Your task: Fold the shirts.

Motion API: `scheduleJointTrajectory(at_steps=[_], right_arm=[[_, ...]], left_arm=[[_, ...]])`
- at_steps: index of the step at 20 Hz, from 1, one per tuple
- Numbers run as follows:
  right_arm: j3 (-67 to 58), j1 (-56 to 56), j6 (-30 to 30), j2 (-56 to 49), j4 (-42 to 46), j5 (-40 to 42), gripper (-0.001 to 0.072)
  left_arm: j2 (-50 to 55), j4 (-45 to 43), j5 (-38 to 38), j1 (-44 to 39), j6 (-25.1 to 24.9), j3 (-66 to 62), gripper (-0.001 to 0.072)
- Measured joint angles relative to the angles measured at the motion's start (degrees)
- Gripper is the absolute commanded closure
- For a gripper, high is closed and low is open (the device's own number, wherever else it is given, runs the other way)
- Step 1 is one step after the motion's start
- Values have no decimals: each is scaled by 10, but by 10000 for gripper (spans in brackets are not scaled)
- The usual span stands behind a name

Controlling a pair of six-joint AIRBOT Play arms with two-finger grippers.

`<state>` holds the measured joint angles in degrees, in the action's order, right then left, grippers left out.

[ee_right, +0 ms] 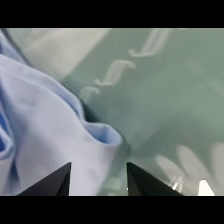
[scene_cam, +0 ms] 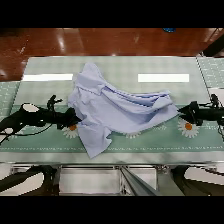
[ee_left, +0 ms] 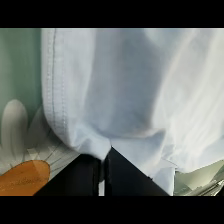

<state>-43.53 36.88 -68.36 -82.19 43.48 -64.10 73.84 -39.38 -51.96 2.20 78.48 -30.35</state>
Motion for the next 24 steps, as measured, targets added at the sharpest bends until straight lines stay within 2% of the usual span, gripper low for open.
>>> scheduleJointTrajectory(at_steps=[1, 2, 3, 4, 8, 11, 15, 19, 24], right_arm=[[-7, -12, 0, -11, -8, 3, 335], [-14, -24, 1, -22, -15, 10, 457], [-21, -36, 2, -32, -16, 19, 668], [-30, -49, 3, -40, -15, 26, 693], [-84, -82, 14, -44, -28, 7, 694], [-166, -90, 11, -8, -35, -27, 694], [-342, -94, -20, 69, -38, -45, 694], [-534, -95, -52, 141, -33, -50, 694], [-662, -95, -81, 248, 19, -53, 694]], left_arm=[[0, 0, 0, 0, 0, 0, 684], [0, 0, 0, 0, 0, 0, 684], [0, 0, 0, 0, 0, 0, 684], [0, 0, -1, 0, 0, 0, 684], [-3, -15, -10, 3, -8, -28, 684], [-29, 10, -27, 13, -12, -100, 684], [-76, 59, -37, 31, -22, -286, 685], [-99, 79, -43, 43, -26, -527, 685], [-121, 54, -69, 54, -13, -754, 685]])
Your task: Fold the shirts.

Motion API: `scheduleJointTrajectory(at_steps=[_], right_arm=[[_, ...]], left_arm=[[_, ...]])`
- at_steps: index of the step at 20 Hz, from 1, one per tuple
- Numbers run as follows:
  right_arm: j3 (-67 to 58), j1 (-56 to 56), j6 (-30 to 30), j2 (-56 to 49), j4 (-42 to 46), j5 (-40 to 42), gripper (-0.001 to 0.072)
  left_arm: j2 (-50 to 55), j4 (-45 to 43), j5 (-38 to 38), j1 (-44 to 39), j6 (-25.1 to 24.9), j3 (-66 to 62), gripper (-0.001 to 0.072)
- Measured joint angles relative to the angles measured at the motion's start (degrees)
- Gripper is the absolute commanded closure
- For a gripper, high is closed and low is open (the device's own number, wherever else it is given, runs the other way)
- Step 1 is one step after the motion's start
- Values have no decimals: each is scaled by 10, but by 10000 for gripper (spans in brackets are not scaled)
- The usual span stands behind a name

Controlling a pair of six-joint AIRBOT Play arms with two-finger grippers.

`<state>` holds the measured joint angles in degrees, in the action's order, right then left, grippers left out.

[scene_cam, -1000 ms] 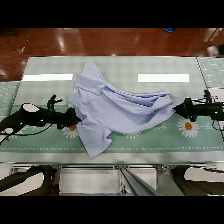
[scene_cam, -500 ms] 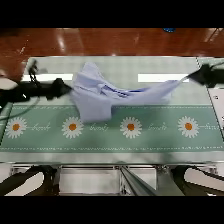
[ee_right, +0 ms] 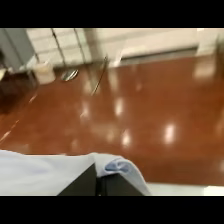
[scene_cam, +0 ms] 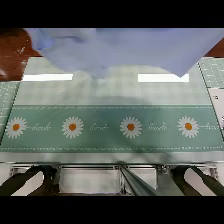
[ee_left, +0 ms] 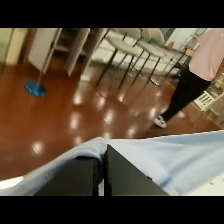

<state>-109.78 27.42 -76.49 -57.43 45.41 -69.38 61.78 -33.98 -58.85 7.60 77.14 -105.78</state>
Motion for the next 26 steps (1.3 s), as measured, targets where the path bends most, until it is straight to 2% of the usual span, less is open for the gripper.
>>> scheduleJointTrajectory(at_steps=[3, 9, 15, 20, 23, 26], right_arm=[[-23, 0, -31, 75, 89, -16, 694], [-33, -25, -104, 188, 284, -92, 694], [-18, -110, -140, 218, 417, -192, 694], [120, -135, -146, 212, 442, -218, 694], [237, -138, -142, 168, 416, -161, 694], [314, -139, -124, 65, 377, -83, 694]], left_arm=[[-35, -76, -42, 11, 25, -62, 684], [-138, -260, -135, 25, 62, -89, 685], [-203, -336, -235, 27, 88, -29, 685], [-203, -341, -259, 27, 115, 110, 684], [-157, -325, -223, 26, 118, 205, 684], [-60, -311, -159, 16, 114, 258, 684]])
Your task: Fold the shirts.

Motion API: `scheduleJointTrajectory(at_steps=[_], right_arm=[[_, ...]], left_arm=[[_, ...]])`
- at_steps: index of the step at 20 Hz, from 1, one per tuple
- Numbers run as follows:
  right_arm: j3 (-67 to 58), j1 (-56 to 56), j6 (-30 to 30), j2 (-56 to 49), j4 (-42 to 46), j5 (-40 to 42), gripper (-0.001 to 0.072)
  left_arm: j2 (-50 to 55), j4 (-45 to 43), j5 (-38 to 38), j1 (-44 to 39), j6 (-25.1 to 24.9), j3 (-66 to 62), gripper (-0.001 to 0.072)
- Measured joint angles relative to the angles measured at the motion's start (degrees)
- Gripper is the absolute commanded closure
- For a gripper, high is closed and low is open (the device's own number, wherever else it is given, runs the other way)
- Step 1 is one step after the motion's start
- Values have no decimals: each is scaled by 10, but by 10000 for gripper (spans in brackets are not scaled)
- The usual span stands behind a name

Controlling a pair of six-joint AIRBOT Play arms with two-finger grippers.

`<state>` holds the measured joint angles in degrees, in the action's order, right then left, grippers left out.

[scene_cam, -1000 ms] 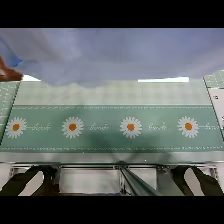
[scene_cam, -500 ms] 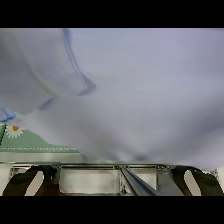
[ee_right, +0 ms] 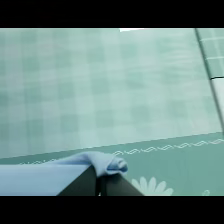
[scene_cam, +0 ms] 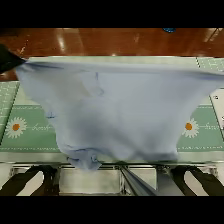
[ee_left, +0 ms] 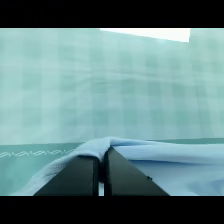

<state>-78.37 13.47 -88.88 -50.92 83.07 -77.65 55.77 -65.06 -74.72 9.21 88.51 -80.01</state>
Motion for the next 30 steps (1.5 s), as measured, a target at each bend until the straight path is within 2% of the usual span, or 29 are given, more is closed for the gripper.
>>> scheduleJointTrajectory(at_steps=[3, 6, 9, 12, 16, 22, 30], right_arm=[[21, 0, 23, -138, -51, 77, 694], [-17, 0, 41, -277, -100, 125, 694], [-92, 0, 49, -401, -138, 143, 694], [-156, 0, 49, -483, -167, 137, 693], [-192, 9, 61, -519, -186, 97, 693], [-188, 38, 94, -519, -183, -23, 693], [-101, 38, 104, -519, -165, -82, 693]], left_arm=[[119, 16, 85, -18, -2, 16, 684], [242, 28, 155, -33, 5, -9, 684], [342, 35, 186, -43, 22, -54, 685], [408, 39, 193, -47, 34, -91, 684], [429, 28, 140, -36, 14, -113, 684], [417, -33, -10, -28, -29, -91, 684], [415, -48, -68, -41, -62, 12, 684]])
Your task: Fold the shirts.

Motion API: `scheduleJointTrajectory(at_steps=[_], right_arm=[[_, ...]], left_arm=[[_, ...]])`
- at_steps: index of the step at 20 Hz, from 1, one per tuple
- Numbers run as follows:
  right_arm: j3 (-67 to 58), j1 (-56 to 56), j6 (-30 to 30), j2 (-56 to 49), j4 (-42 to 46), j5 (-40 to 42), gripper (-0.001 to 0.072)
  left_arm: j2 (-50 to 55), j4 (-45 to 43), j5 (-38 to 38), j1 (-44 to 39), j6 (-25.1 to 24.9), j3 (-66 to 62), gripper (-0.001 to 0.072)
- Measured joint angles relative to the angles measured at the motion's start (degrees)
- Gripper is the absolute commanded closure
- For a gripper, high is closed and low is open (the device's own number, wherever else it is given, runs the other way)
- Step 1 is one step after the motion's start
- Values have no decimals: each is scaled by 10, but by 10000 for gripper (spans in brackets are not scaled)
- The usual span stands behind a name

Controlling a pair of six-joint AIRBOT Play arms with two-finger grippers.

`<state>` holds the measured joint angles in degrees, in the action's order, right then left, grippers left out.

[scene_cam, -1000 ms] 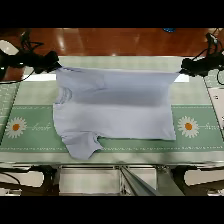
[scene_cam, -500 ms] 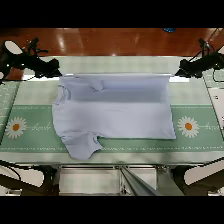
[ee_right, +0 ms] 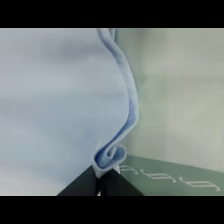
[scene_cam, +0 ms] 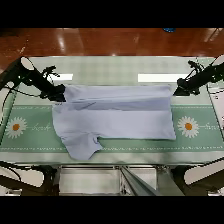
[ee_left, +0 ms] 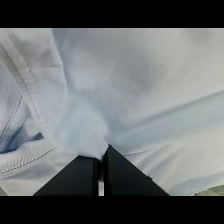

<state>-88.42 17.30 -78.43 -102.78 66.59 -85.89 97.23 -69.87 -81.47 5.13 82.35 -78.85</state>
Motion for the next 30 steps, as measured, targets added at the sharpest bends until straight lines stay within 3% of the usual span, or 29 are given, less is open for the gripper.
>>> scheduleJointTrajectory(at_steps=[3, 4, 5, 6, 16, 24, 30], right_arm=[[9, 0, 0, 0, 0, -11, 687], [10, 0, 0, 0, 0, -12, 531], [11, 0, -2, 0, 0, -12, 284], [12, 0, -6, 0, 2, -9, 302], [31, 25, -35, 92, 6, 3, 303], [264, 43, 16, 278, -52, 116, 303], [392, 44, 71, 329, -130, 158, 303]], left_arm=[[0, 0, -19, 8, -3, 7, 684], [0, 0, -27, 9, -3, 9, 648], [0, 0, -28, 9, -3, 9, 456], [0, -1, -31, 8, -3, 10, 208], [-87, -2, -27, 40, 16, 45, 202], [-301, 44, 42, 159, 35, 352, 202], [-371, 66, 41, 207, 25, 487, 202]])
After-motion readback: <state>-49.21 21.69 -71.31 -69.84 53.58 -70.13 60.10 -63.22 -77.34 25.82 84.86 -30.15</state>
